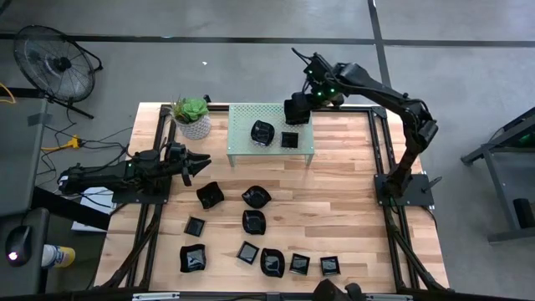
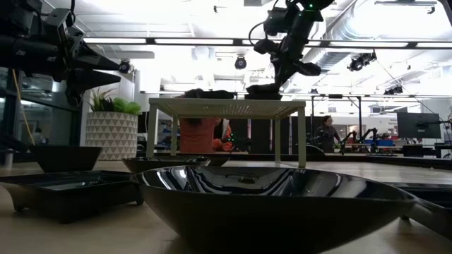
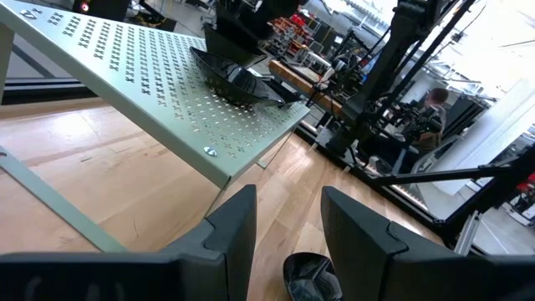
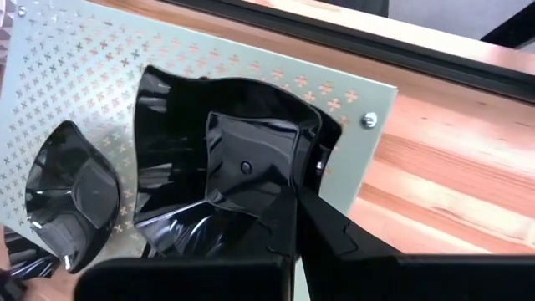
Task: Pick & Place Mini shaped plates
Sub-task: Stack the distorted square plate on top of the distorted square plate on the shelf, then stack the square plate on top of the square plate on the shelf
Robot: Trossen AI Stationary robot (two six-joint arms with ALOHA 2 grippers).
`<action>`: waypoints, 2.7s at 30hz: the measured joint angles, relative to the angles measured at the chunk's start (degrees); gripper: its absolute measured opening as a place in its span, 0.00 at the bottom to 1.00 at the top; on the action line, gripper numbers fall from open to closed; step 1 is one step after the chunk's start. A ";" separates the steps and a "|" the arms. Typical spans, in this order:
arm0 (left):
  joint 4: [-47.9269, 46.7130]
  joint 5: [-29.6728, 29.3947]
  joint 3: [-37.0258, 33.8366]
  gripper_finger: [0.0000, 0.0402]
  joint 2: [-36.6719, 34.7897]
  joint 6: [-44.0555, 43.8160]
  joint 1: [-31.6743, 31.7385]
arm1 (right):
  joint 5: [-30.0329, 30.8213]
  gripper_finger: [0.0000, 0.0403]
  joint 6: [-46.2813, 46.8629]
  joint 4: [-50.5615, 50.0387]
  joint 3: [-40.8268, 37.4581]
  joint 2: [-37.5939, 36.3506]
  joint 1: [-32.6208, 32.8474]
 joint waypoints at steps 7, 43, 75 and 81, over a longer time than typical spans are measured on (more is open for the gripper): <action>0.00 0.00 0.00 0.33 0.00 0.00 0.00 | -0.15 0.00 0.18 0.00 0.00 0.00 0.70; 0.01 0.04 -0.02 0.33 0.01 0.01 -0.02 | 0.96 0.10 1.09 0.26 0.04 1.44 1.51; 0.02 0.07 -0.02 0.33 0.00 0.02 -0.01 | 3.16 0.17 -5.41 -13.58 0.07 -6.65 7.26; 0.01 0.07 0.00 0.33 0.01 0.01 -0.01 | 8.66 0.17 -6.56 -21.34 0.09 -8.65 14.19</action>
